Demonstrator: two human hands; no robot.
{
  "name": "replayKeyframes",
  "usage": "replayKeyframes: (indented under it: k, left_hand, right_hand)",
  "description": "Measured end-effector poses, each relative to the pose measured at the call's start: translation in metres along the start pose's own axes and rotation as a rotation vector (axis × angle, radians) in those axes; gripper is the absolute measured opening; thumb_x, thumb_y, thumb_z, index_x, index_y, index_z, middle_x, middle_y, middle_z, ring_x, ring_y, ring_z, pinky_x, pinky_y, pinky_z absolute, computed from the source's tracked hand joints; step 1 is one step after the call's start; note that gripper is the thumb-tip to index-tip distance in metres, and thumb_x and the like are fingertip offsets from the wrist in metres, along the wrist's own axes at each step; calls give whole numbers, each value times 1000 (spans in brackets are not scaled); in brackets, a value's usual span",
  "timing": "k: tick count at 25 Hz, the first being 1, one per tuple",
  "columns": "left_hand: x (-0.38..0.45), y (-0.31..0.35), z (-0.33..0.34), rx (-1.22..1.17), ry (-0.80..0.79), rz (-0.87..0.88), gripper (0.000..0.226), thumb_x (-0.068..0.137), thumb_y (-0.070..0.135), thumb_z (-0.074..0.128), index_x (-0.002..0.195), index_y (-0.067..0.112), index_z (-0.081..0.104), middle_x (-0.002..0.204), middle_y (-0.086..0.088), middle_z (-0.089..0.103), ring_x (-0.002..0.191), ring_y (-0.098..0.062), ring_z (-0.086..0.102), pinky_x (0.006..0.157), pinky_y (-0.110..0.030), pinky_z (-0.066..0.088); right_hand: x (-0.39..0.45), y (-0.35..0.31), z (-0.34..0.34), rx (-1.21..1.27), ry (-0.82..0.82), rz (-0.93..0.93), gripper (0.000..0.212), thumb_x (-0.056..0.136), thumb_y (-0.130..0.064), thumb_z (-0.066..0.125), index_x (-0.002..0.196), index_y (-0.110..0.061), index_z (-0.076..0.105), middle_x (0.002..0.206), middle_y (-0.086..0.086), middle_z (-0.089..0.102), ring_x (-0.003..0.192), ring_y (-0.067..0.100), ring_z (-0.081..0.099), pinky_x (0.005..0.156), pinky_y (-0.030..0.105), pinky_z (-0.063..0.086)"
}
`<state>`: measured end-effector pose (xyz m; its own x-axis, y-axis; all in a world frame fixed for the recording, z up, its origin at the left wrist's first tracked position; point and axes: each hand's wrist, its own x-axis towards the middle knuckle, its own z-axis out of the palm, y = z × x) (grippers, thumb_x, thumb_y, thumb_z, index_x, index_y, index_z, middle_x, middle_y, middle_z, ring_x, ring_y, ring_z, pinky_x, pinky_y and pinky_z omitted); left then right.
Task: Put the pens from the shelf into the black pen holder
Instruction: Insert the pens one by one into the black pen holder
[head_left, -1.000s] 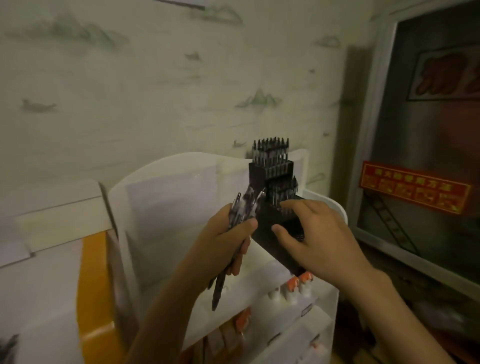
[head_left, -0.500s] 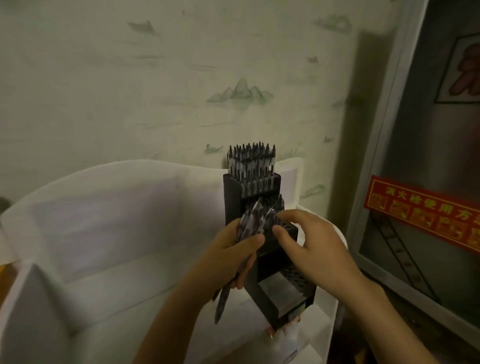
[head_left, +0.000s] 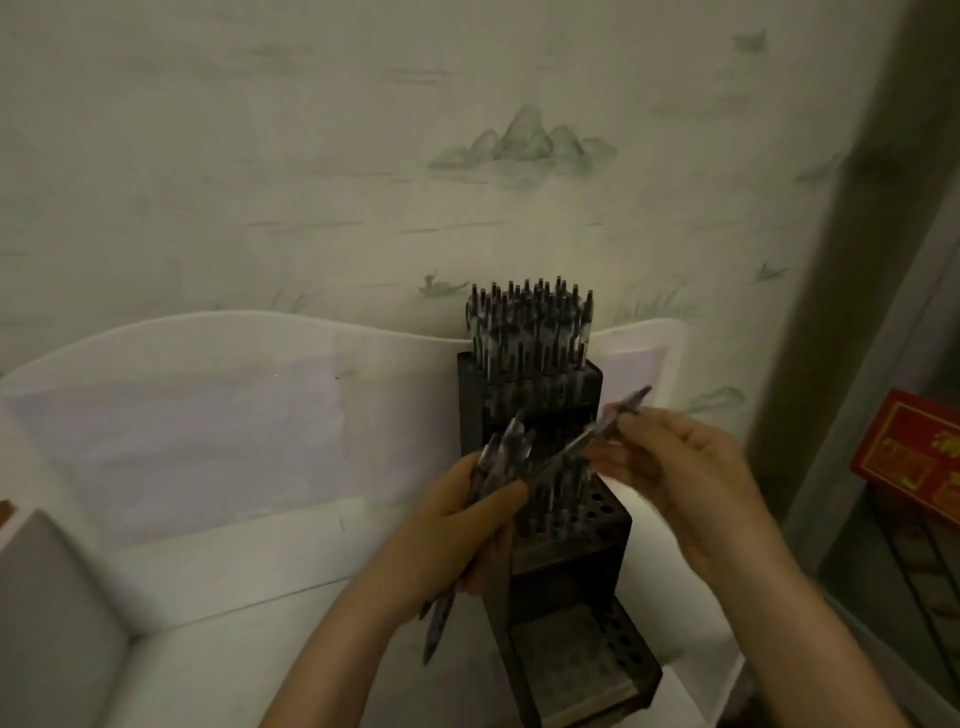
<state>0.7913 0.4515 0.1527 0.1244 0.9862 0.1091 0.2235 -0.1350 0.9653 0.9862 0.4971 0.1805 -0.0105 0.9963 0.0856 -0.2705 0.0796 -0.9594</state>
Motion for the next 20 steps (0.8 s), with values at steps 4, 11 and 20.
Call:
replayKeyframes:
  k: [4, 11, 20]
  left_hand:
    - [9, 2, 9, -23, 64, 34, 9, 98, 19, 53, 95, 11, 54, 54, -5, 46, 35, -9, 36, 38, -22, 30]
    - [26, 5, 24, -78, 120, 0, 24, 97, 18, 52, 109, -2, 50, 51, 5, 42, 36, -8, 32, 36, -22, 28]
    - [38, 1, 25, -84, 113, -29, 23, 97, 22, 53, 104, 0, 50, 54, -1, 40, 35, -11, 31, 36, -21, 27]
  right_hand:
    - [27, -16, -30, -298, 145, -340, 16, 90, -9, 62, 100, -16, 72, 80, 0, 75, 75, 13, 72, 75, 23, 58]
    - [48, 23, -49, -741, 48, -551, 15, 91, -19, 63, 98, -30, 70, 84, -17, 70, 81, -5, 65, 72, 3, 45]
    - [67, 63, -54, -844, -76, -484, 14, 91, -14, 63, 98, -24, 71, 78, -8, 68, 73, -4, 62, 66, -4, 39]
